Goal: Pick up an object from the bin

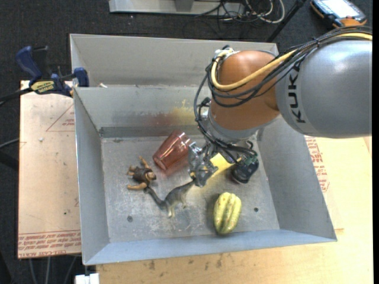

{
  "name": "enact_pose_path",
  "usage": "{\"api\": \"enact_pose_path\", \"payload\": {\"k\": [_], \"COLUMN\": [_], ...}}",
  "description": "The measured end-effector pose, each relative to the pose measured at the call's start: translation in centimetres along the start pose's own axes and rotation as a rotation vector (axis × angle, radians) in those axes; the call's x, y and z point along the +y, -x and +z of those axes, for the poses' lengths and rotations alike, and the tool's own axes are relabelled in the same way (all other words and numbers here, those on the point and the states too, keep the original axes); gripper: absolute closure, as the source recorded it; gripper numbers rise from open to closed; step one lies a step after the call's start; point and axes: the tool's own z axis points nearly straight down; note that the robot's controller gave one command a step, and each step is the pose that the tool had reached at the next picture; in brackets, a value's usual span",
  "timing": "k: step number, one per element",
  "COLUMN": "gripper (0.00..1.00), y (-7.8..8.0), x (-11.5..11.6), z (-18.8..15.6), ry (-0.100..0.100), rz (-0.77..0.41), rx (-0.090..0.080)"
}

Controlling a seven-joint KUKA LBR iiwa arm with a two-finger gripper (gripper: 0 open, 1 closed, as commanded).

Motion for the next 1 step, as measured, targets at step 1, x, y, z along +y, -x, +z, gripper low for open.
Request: {"api": "enact_pose_path", "payload": {"k": [1], "gripper": [1.00], "y": [0.10], "x": [-0.06], "z": [-2.14], "ry": [-0.002], "rz": [0.000], "rx": [-0.004]}}
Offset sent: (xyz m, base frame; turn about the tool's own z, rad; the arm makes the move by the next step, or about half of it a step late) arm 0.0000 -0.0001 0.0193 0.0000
